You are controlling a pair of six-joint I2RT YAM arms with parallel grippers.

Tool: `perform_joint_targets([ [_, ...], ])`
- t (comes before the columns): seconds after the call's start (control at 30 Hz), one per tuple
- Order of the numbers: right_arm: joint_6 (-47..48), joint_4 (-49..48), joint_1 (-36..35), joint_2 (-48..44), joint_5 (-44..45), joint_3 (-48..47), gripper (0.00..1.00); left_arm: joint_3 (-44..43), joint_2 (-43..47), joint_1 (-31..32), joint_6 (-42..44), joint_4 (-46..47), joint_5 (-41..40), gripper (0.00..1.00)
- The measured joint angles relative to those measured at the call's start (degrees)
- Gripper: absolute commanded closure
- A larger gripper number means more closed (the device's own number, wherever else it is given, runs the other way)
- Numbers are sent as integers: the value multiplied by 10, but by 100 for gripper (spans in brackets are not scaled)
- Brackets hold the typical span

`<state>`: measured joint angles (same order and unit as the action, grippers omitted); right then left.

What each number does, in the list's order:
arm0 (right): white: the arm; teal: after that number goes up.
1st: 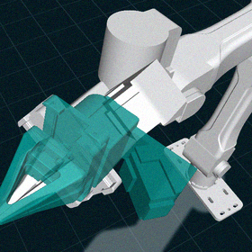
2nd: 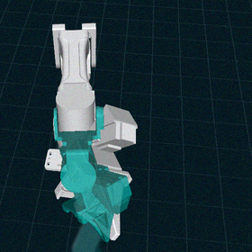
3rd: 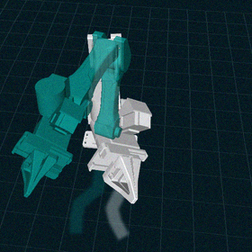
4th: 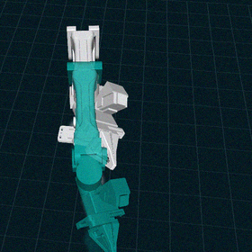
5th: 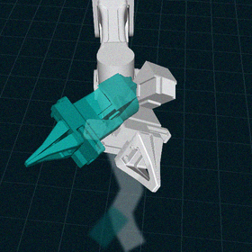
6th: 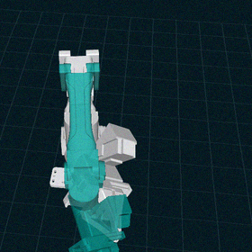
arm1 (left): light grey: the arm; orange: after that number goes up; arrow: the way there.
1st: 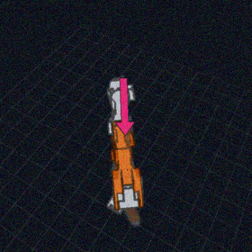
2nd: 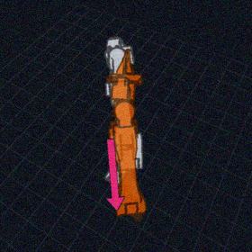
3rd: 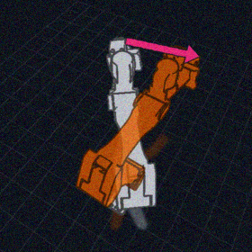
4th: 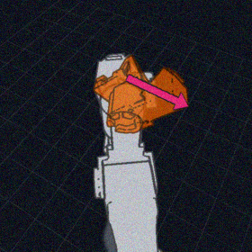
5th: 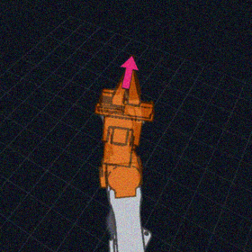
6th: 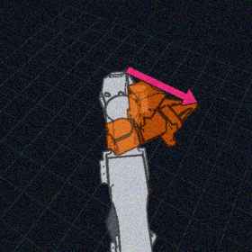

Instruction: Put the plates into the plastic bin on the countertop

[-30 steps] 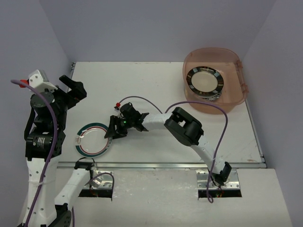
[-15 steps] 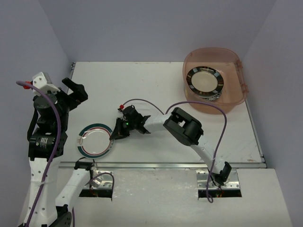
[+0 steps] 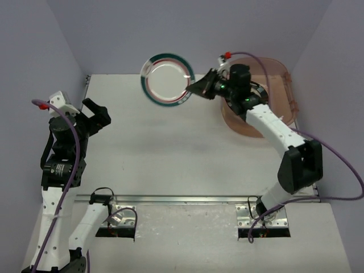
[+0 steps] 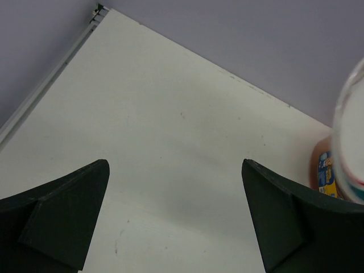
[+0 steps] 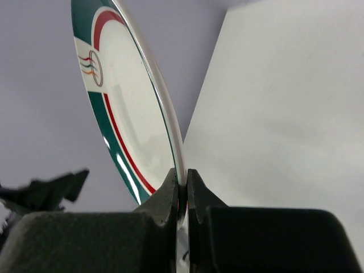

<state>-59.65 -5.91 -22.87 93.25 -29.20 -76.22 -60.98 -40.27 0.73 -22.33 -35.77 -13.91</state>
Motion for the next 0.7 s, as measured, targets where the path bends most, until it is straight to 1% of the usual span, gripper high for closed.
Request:
perform_joint_targets([
  [0.1,-2,23,123,-40,7,-15,100,27,-5,0,-9,14,25,0],
  [0.17,-11,42,198,-48,14,-13,100,44,-8,0,-18,20,43,0],
  [0.27,-27,66,278,-50,38,14,100,66,-10,5,-27,34,68,0],
  [0.33,-44,79,316,-56,61,60,100,81,-16,12,-33,43,82,0],
  [0.43,-79,80,349,-74,100,148,100,110,-16,22,-36,52,101,0],
  [0.5,-104,93,360,-78,127,186,100,128,-10,25,-36,52,111,0],
  [0.57,-122,97,362,-79,155,202,100,143,-1,26,-35,53,115,0],
  [0.7,-163,60,361,-82,195,221,99,170,25,26,-31,60,117,0],
])
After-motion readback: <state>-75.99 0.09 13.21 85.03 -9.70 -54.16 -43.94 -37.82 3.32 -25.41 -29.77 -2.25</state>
